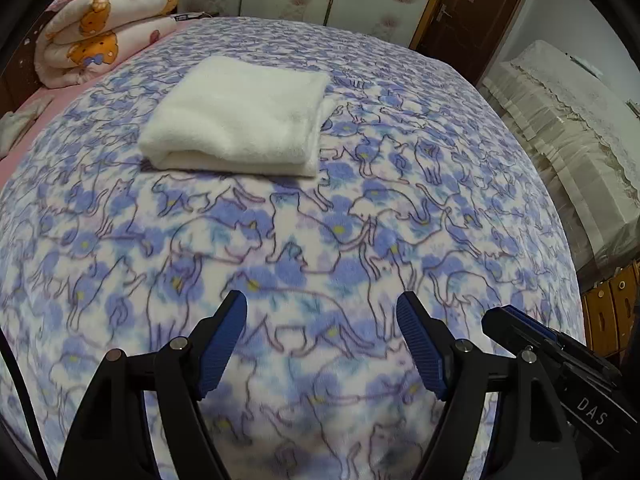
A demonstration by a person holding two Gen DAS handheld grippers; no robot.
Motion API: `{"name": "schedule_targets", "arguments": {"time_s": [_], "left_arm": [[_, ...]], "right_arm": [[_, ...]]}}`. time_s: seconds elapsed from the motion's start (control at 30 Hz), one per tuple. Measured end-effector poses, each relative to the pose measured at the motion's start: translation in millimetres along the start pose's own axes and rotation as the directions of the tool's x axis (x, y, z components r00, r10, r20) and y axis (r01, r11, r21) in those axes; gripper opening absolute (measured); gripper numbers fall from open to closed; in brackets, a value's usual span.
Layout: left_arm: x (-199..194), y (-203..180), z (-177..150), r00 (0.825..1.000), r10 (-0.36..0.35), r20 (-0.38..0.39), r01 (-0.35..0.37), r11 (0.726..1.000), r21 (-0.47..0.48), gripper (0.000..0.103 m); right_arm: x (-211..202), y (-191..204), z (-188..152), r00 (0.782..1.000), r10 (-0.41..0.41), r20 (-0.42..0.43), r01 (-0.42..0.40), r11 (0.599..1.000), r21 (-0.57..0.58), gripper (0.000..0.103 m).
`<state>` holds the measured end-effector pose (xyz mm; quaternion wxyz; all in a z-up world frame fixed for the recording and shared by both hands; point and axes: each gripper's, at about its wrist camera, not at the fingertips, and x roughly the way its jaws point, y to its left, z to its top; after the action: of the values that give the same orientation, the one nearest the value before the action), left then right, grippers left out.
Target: Fold large clothes
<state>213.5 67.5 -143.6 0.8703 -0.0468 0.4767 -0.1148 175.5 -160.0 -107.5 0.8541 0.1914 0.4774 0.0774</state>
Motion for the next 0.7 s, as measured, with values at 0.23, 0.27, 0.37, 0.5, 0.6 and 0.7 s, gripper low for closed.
{"name": "schedule_targets", "arguments": {"time_s": [0.23, 0.27, 0.37, 0.5, 0.6, 0.7], "left_arm": [[-73, -15, -46, 0.999, 0.046, 0.026, -0.047, 0.999, 0.023, 0.086], [-83, -19, -51, 0.998, 0.055, 0.037, -0.056, 0.998, 0.039, 0.087], [-107, -25, -67, 0.995, 0.076, 0.069, -0.081, 0.995, 0.067, 0.089], [-127, -31, -82, 0.992, 0.094, 0.089, -0.101, 0.992, 0.076, 0.093], [-136, -36, -86, 0.989, 0.105, 0.106, -0.114, 0.989, 0.091, 0.093], [-140, -42, -85, 0.987, 0.117, 0.110, -0.128, 0.987, 0.100, 0.093]], "right_arm": [[-80, 20, -37, 0.998, 0.001, 0.068, 0.001, 1.000, -0.030, 0.036], [-92, 24, -43, 0.997, -0.010, 0.080, 0.014, 0.999, -0.044, 0.043], [-116, 29, -56, 0.993, -0.026, 0.116, 0.033, 0.998, -0.058, 0.048], [-133, 31, -70, 0.991, -0.029, 0.127, 0.037, 0.998, -0.056, 0.048], [-141, 36, -77, 0.989, -0.058, 0.135, 0.069, 0.995, -0.078, 0.048], [-150, 41, -83, 0.987, -0.064, 0.146, 0.080, 0.991, -0.107, 0.048]]}}
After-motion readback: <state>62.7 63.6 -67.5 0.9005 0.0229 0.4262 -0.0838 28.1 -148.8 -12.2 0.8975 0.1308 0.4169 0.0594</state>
